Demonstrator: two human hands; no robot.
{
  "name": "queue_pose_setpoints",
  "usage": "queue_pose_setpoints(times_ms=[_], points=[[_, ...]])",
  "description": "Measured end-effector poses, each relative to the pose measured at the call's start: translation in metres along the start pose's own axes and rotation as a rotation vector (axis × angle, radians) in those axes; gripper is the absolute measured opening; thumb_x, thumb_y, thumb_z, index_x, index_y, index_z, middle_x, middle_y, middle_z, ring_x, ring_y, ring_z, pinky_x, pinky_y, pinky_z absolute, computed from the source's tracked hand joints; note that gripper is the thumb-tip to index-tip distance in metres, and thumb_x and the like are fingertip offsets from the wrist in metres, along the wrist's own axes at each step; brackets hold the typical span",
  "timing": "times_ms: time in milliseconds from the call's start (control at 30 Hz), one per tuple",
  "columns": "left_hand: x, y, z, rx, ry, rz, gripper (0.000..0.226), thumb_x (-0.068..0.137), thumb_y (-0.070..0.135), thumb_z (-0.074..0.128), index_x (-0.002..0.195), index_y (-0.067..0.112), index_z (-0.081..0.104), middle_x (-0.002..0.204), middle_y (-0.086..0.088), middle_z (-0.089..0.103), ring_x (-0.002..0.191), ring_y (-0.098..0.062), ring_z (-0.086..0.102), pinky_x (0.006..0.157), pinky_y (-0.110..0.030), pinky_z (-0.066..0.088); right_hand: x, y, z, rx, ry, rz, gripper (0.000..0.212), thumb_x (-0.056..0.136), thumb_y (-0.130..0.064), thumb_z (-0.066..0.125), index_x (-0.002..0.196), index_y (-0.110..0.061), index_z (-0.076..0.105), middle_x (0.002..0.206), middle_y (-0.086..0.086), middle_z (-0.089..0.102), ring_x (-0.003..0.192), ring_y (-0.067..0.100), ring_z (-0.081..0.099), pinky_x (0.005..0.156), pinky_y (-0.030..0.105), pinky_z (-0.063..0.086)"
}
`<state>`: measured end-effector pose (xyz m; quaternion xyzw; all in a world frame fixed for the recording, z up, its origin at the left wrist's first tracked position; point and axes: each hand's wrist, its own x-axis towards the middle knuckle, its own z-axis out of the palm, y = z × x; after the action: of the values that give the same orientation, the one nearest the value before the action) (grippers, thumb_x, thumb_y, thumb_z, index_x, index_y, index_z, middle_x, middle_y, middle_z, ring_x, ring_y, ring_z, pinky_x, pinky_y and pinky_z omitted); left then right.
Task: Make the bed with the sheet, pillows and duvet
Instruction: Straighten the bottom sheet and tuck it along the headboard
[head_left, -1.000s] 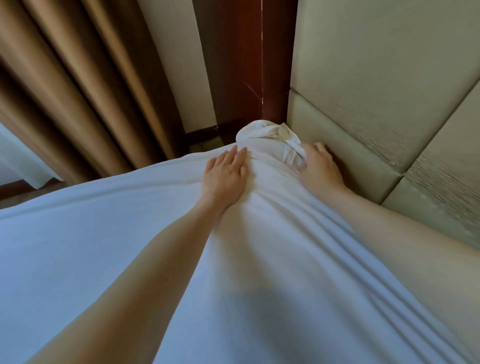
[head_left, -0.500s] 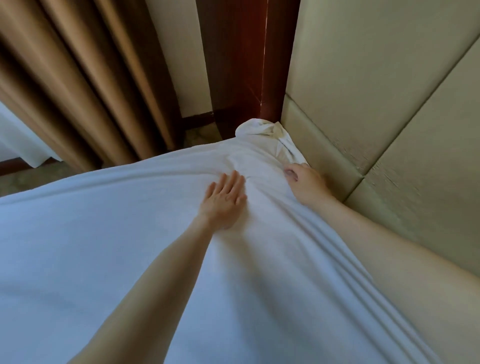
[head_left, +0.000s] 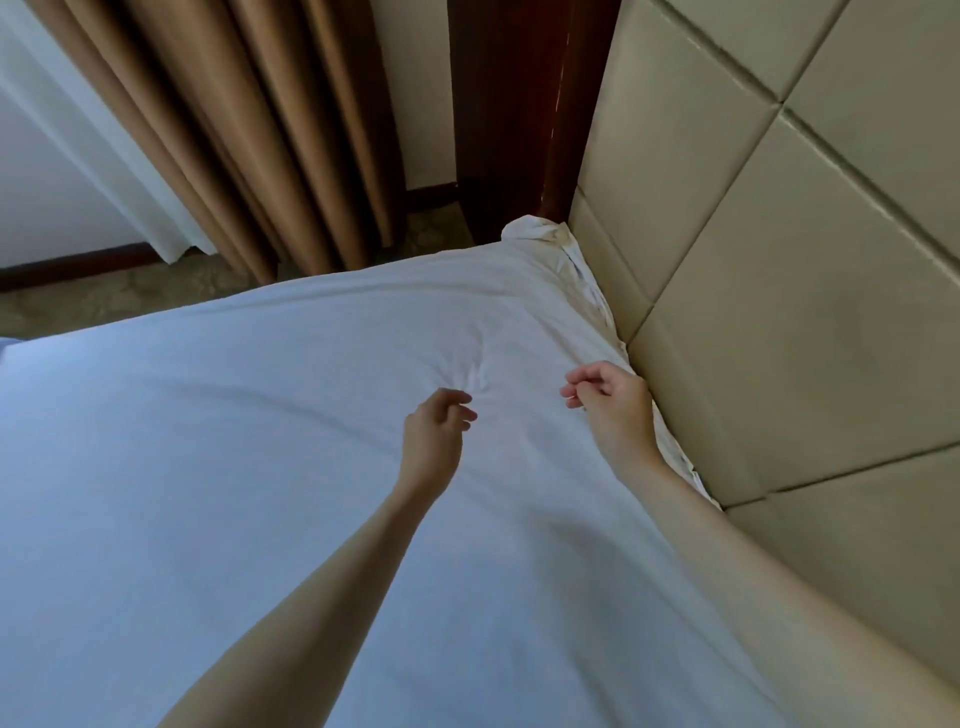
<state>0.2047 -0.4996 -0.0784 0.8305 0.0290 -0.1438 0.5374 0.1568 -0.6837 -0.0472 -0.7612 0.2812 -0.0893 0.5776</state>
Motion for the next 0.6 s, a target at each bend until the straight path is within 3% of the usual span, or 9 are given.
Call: queue_pose_setpoints(times_ms=[133, 233, 333, 600], points=[[-0.088, 0.037, -0.047, -0.168, 0.08, 0.018, 0.029, 0.088, 0.001, 0.04, 0.092, 0.012, 0.067, 0.076, -0.002, 0.069, 0.074, -0.015, 0.065, 0.072, -0.026, 0.05, -0.091, -0.035, -0.017, 0.036, -0.013, -0.018, 0.029, 0.087, 0.005, 0.048, 0.077, -0.017, 0.064, 0.076, 0.006, 0.07, 0.068, 0.017, 0.063, 0.07, 0.027, 0.05], [-0.166, 0.039, -0.08, -0.197, 0.102, -0.002, 0.029, 0.089, 0.001, 0.041, 0.093, 0.013, 0.067, 0.076, -0.002, 0.069, 0.072, -0.012, 0.065, 0.067, -0.018, 0.047, -0.16, -0.056, -0.029, 0.058, -0.034, -0.022, 0.027, 0.087, 0.006, 0.048, 0.08, -0.014, 0.064, 0.079, 0.008, 0.07, 0.067, 0.015, 0.063, 0.069, 0.023, 0.049], [-0.243, 0.029, -0.109, -0.234, 0.134, -0.03, 0.029, 0.09, 0.001, 0.042, 0.092, 0.013, 0.068, 0.076, -0.003, 0.068, 0.071, -0.011, 0.064, 0.063, -0.012, 0.045, -0.231, -0.066, -0.037, 0.078, -0.066, -0.019, 0.025, 0.088, 0.005, 0.048, 0.082, -0.013, 0.065, 0.079, 0.009, 0.07, 0.067, 0.015, 0.062, 0.07, 0.024, 0.049], [-0.414, -0.022, -0.172, -0.315, 0.162, -0.078, 0.03, 0.091, 0.001, 0.042, 0.09, 0.016, 0.068, 0.071, 0.001, 0.066, 0.066, -0.011, 0.06, 0.062, -0.016, 0.044, -0.41, -0.062, -0.044, 0.068, -0.145, 0.005, 0.023, 0.089, 0.005, 0.05, 0.085, -0.011, 0.065, 0.073, 0.007, 0.069, 0.064, 0.016, 0.062, 0.071, 0.027, 0.05]])
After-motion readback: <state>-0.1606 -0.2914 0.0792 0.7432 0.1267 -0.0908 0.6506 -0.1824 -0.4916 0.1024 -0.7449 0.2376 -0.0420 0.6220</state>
